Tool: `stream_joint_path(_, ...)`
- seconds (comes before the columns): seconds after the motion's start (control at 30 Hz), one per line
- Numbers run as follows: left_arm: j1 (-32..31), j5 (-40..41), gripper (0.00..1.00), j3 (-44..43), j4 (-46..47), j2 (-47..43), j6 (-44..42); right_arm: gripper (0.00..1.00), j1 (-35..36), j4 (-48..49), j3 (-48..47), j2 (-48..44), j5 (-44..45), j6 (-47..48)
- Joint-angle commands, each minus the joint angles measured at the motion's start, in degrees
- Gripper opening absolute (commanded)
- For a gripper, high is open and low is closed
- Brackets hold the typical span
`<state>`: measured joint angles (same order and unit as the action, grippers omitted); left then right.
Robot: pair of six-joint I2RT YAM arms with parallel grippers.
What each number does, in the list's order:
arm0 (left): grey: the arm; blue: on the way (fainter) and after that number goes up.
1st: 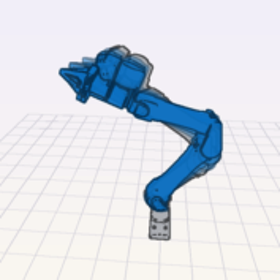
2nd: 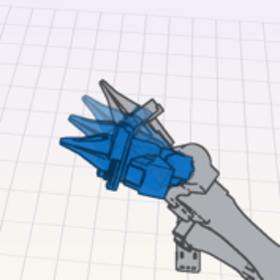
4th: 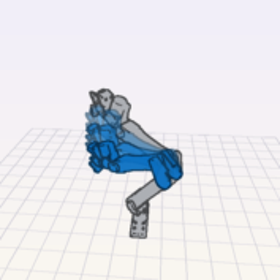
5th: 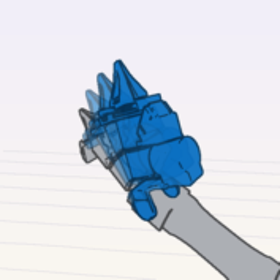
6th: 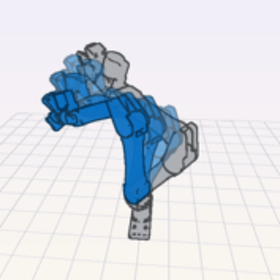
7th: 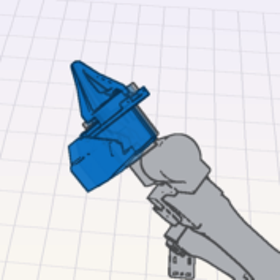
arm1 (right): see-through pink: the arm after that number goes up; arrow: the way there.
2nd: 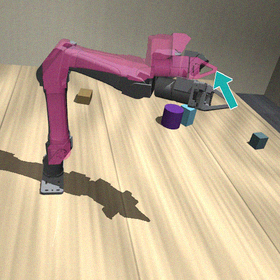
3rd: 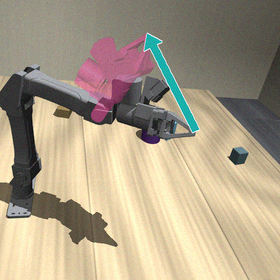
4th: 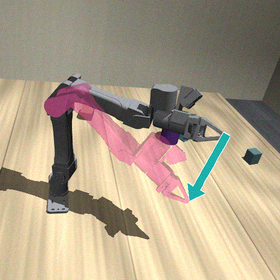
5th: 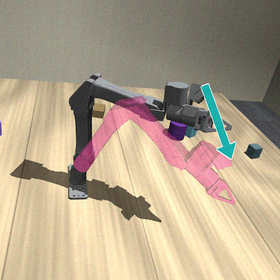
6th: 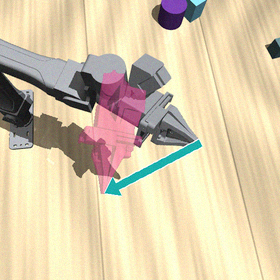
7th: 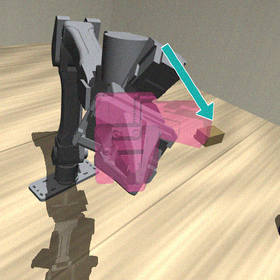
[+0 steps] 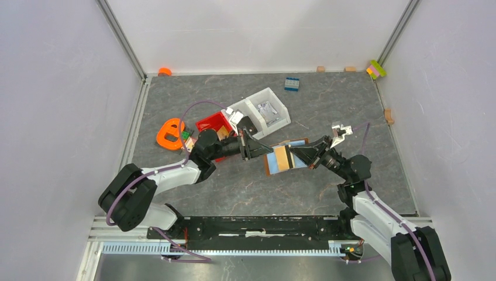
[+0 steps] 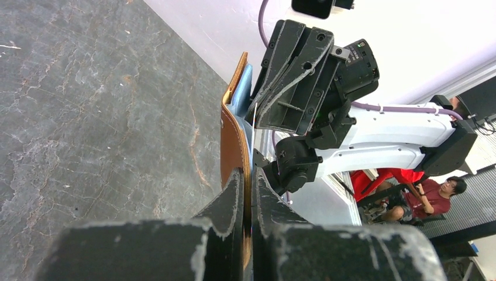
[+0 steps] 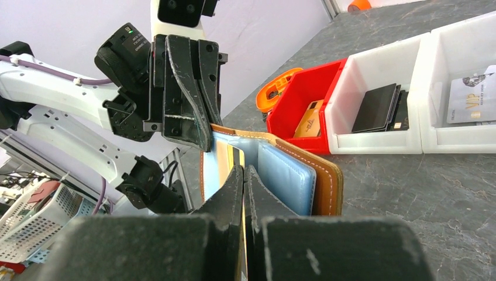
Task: Take the credit cards out of the card holder
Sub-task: Remove the credit card from the card holder.
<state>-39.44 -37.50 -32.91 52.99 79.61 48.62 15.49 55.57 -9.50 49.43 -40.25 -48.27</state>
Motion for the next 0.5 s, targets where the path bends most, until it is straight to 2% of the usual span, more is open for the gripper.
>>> stream_joint_path(0.0, 0.15, -0.03, 0.02, -0.03, 2.42, -1.21, -0.30, 0.00, -0.46, 2.24, 0.32, 0.40, 0.46, -0.57)
stream_joint_path(0.07, 0.13, -0.10, 0.02, 0.04, 2.69, -1.17, -0.13, 0.01, -0.53, 4.21, 0.04, 1.79, -1.50, -1.52)
stream_joint_path(0.1, 0.15, -0.19, 0.02, 0.09, 2.94, -1.12, -0.03, 0.05, -0.42, 6.57, 0.19, 2.65, -2.32, -2.58)
stream_joint_path(0.2, 0.29, -0.52, 0.02, 0.18, 3.69, -1.29, 0.72, 0.30, -0.37, 12.86, 1.20, 4.72, -4.07, -5.03)
stream_joint_path(0.27, 0.42, -0.88, 0.02, 0.15, 3.99, -1.95, 1.16, 0.39, -0.26, 13.09, 1.32, 5.13, -4.22, -4.73)
stream_joint_path(0.47, 0.45, -2.35, 0.02, 0.81, 7.07, -3.79, 2.54, 0.43, 1.88, 11.93, 0.80, 6.47, -3.73, -2.93)
